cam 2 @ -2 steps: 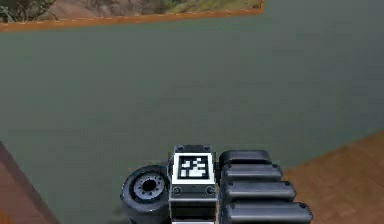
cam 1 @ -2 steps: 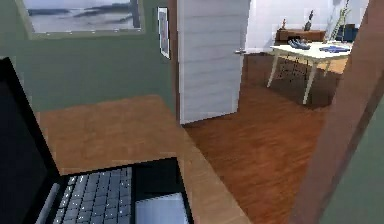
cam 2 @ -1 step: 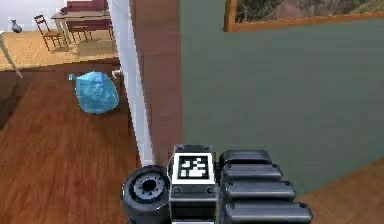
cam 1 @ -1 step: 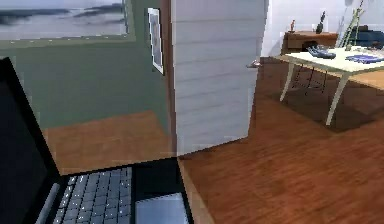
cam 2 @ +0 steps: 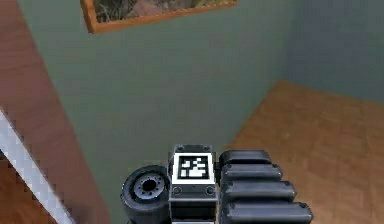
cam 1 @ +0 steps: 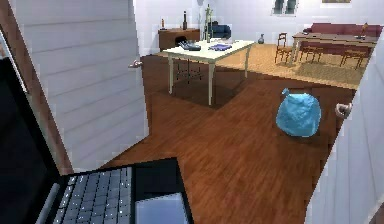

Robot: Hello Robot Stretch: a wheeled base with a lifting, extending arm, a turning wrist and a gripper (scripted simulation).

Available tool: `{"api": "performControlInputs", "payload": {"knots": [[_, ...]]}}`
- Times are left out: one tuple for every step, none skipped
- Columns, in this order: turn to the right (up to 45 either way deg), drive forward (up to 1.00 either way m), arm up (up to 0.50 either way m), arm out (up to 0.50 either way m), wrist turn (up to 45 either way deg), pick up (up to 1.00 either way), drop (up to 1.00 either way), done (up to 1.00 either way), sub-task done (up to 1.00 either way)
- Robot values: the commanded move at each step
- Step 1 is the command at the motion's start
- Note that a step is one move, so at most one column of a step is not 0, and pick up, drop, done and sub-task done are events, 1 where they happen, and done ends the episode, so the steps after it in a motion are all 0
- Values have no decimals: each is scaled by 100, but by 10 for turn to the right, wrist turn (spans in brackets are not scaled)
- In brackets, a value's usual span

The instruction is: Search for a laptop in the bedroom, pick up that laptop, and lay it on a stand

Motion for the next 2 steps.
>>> {"api": "performControlInputs", "payload": {"knots": [[30,0,0,0,0,0,0,0,0],[0,100,0,0,0,0,0,0,0]]}}
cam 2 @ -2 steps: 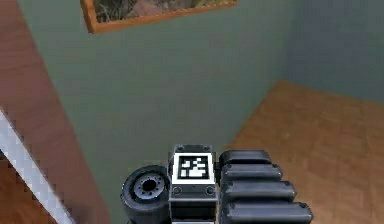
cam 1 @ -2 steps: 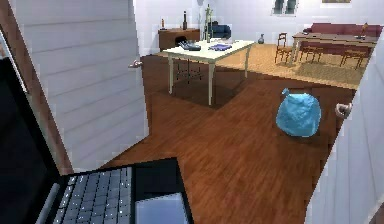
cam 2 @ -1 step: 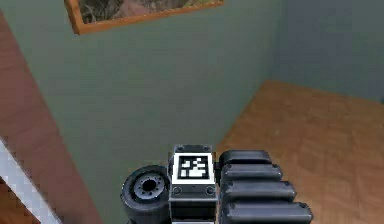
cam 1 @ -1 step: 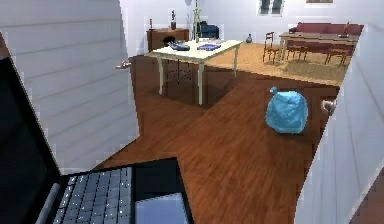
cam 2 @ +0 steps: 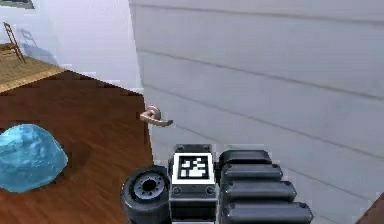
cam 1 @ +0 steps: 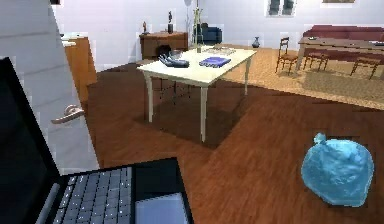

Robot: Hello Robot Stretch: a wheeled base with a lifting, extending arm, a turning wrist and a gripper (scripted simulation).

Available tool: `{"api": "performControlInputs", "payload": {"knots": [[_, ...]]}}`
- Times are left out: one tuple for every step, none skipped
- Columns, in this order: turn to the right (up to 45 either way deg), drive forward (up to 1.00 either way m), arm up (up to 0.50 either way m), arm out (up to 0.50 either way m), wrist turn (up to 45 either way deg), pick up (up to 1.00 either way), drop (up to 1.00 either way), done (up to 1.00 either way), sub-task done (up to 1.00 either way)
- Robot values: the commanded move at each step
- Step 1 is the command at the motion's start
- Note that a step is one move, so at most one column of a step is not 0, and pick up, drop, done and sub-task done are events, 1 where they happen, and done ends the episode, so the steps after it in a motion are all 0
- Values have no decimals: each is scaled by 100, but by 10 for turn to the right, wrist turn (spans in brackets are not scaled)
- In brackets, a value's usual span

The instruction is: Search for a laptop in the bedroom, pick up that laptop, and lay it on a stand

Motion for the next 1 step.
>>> {"api": "performControlInputs", "payload": {"knots": [[0,80,0,0,0,0,0,0,0]]}}
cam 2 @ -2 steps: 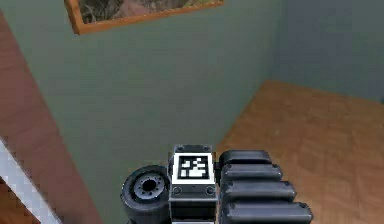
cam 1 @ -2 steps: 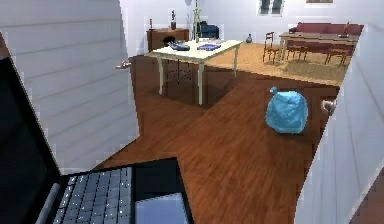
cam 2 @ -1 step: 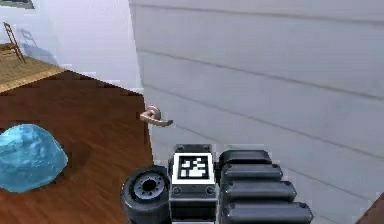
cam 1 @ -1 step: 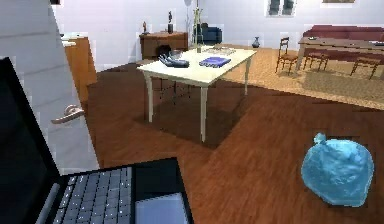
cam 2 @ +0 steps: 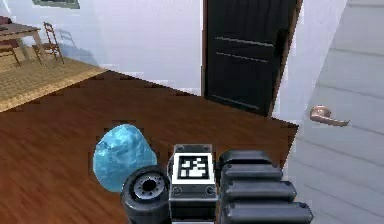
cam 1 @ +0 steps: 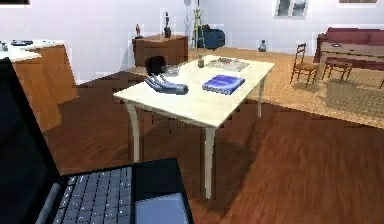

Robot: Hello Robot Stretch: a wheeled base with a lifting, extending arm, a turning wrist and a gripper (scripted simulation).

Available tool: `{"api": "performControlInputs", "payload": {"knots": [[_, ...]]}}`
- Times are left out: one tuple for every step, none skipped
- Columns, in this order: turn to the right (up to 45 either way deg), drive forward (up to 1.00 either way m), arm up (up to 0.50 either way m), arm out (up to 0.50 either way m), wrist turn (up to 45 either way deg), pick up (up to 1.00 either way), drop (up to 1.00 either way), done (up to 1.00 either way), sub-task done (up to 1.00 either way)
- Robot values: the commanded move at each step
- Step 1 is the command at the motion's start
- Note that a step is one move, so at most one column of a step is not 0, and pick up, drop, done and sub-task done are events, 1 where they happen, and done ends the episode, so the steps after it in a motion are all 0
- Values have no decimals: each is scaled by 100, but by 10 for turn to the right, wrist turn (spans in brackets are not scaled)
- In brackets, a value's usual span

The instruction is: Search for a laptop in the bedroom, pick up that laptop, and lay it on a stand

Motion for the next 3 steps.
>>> {"api": "performControlInputs", "payload": {"knots": [[-360,0,0,0,0,0,0,0,0],[0,100,0,0,0,0,0,0,0],[-30,0,0,0,0,0,0,0,0]]}}
